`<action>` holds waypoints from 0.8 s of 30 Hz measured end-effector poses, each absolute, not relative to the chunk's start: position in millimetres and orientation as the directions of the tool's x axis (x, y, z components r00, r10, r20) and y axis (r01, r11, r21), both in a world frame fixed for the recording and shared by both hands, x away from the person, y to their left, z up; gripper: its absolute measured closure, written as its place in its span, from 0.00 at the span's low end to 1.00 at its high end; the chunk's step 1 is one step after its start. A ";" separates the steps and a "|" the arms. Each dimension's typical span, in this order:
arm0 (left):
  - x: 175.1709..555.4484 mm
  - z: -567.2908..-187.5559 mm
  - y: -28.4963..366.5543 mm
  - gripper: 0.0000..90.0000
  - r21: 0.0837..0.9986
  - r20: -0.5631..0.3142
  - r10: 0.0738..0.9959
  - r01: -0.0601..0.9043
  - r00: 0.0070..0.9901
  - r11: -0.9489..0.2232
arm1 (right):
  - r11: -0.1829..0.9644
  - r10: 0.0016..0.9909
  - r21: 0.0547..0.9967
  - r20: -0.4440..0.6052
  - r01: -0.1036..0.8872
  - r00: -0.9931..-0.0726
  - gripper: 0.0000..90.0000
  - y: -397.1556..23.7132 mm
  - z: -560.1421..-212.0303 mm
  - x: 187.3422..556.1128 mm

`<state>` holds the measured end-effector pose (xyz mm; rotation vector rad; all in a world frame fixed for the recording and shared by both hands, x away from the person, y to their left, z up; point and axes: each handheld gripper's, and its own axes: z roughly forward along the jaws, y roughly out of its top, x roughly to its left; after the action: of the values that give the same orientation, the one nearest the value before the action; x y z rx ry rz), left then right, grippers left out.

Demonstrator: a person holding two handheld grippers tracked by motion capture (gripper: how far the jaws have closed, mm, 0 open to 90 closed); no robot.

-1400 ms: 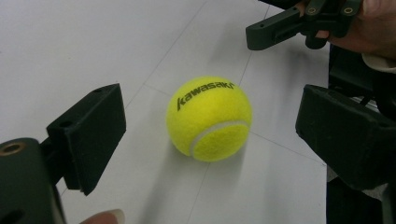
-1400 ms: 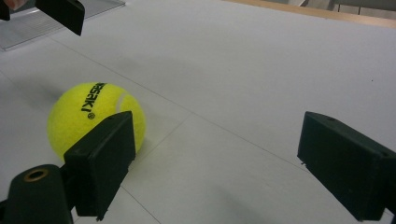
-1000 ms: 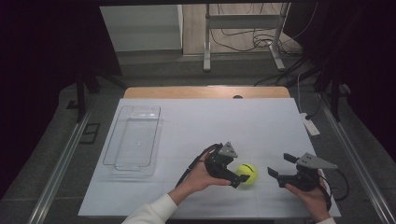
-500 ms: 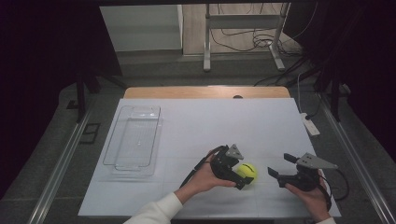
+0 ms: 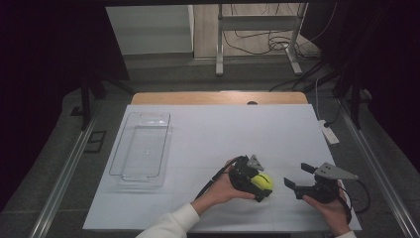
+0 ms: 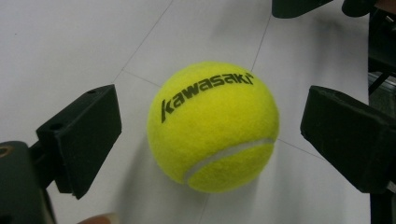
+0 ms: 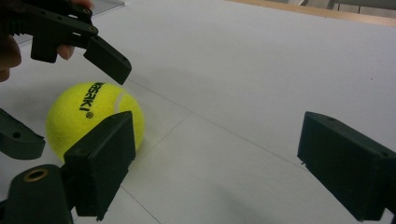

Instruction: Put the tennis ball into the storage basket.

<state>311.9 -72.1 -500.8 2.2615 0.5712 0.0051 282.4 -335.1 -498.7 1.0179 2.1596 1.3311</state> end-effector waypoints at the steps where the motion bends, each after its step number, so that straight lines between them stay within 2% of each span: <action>1: 312.2 -501.4 -72.6 0.07 0.701 -0.177 0.403 0.402 0.898 -0.589 | 0.280 0.757 0.886 0.034 0.371 -0.652 0.13 -335.1 -498.7 282.4; 9: 310.1 -503.7 -76.7 0.12 0.686 -0.162 0.398 0.393 0.903 -0.612 | 0.279 0.758 0.885 0.034 0.371 -0.652 0.13 -335.0 -498.8 282.5; 15: 310.0 -504.0 -76.2 0.28 0.676 -0.153 0.402 0.392 0.903 -0.623 | 0.279 0.758 0.886 0.035 0.372 -0.651 0.13 -335.2 -498.8 282.5; 24: 307.3 -501.6 -75.8 0.30 0.675 -0.136 0.402 0.381 0.906 -0.632 | 0.278 0.759 0.886 0.034 0.372 -0.650 0.13 -335.3 -498.8 282.4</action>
<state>307.3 -75.8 -501.6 2.3166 0.5562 0.0355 282.4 -335.3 -498.8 1.0203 2.1573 1.3297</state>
